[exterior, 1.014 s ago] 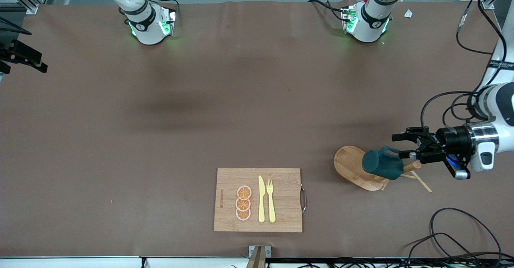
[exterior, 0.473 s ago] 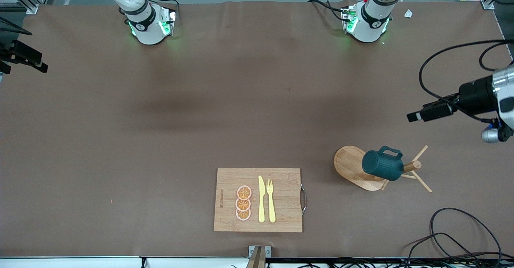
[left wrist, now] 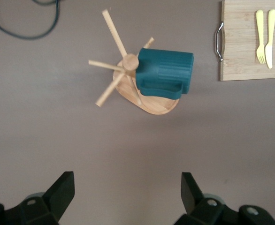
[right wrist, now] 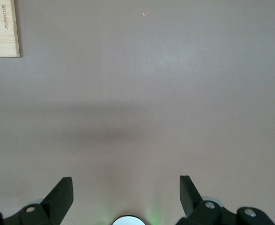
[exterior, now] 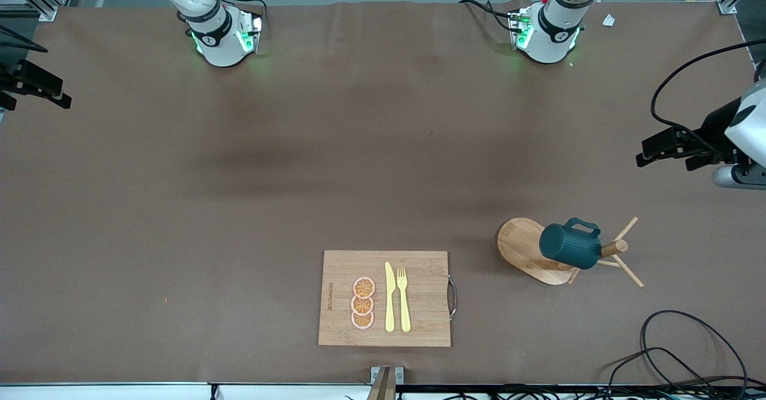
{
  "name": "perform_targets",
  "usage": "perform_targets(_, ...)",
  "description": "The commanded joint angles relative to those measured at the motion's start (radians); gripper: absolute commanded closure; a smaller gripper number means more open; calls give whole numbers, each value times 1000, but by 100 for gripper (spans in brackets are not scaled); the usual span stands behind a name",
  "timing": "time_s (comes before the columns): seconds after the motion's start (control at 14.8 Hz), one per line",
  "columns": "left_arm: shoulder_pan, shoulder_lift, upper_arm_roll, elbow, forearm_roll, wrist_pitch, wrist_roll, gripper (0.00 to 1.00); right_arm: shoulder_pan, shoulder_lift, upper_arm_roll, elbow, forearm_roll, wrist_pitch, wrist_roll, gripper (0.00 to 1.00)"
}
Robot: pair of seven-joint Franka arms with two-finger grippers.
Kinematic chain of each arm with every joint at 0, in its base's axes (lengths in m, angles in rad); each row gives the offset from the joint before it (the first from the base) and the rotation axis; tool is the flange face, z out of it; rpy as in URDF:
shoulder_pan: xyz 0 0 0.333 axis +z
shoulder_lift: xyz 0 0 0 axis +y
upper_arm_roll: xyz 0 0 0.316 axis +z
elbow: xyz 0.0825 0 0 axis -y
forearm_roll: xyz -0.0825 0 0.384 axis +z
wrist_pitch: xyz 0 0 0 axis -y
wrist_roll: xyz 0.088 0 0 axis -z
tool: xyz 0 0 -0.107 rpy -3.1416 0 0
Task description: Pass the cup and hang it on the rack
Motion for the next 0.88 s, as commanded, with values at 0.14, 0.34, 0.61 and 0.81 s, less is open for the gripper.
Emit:
perform_targets(0.14, -65, -10, 18, 34, 28, -16, 37, 0, -10, -25, 6, -25, 1, 6, -15, 0)
perform_targets(0.34, -269, -104, 267, 34, -28, -19, 35, 0, -10, -25, 6, -25, 1, 6, -15, 0)
perform_targets(0.61, -508, -176, 571, 31, -159, -25, 31, 0, -10, -25, 6, -25, 1, 6, -16, 0)
perform_targets(0.81, -730, -207, 819, 31, -208, -42, 29, 0, -12, -25, 5, -25, -1, 7, -21, 0)
